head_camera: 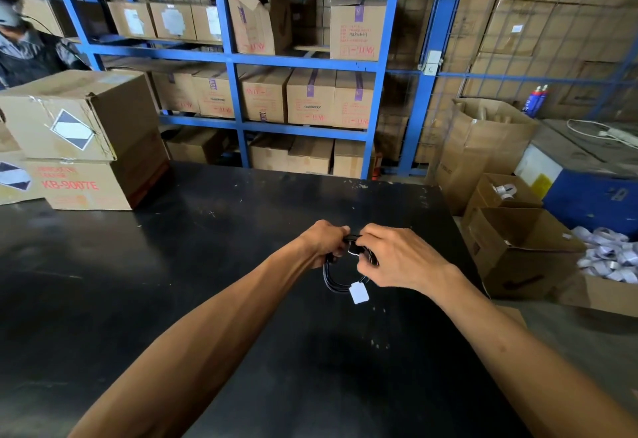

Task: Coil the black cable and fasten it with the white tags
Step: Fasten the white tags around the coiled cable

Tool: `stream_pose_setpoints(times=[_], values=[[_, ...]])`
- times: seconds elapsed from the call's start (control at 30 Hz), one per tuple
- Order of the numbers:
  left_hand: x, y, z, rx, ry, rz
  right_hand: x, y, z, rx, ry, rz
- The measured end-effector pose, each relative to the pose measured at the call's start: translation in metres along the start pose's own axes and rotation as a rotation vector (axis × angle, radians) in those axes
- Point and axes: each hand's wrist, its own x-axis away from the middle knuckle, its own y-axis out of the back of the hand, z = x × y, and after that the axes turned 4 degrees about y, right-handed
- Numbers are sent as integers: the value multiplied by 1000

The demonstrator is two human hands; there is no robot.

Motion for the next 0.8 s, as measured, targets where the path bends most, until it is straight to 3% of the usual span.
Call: stream_pose_setpoints(times=[0.1, 0.2, 0.33, 0.47, 0.53, 0.67, 0.8], values=[[0, 3, -1, 14, 11, 28, 0, -2, 5, 99, 0, 65], [-2, 5, 1, -29, -27, 42, 0, -7, 8, 136, 18, -69], [-2, 9, 16, -135, -157, 19, 0, -16, 7, -242, -259, -230], [-5, 8, 33, -185, -177, -6, 6, -35, 4, -518, -545, -187], [-6, 12, 42, -234, -135, 22, 12, -47, 1, -580, -683, -190], [-12, 24, 64, -220, 74, 253, 30, -71, -16, -721, -921, -220], [-24, 17, 86, -14, 180, 206, 43, -94, -21, -1065, -1066, -254]])
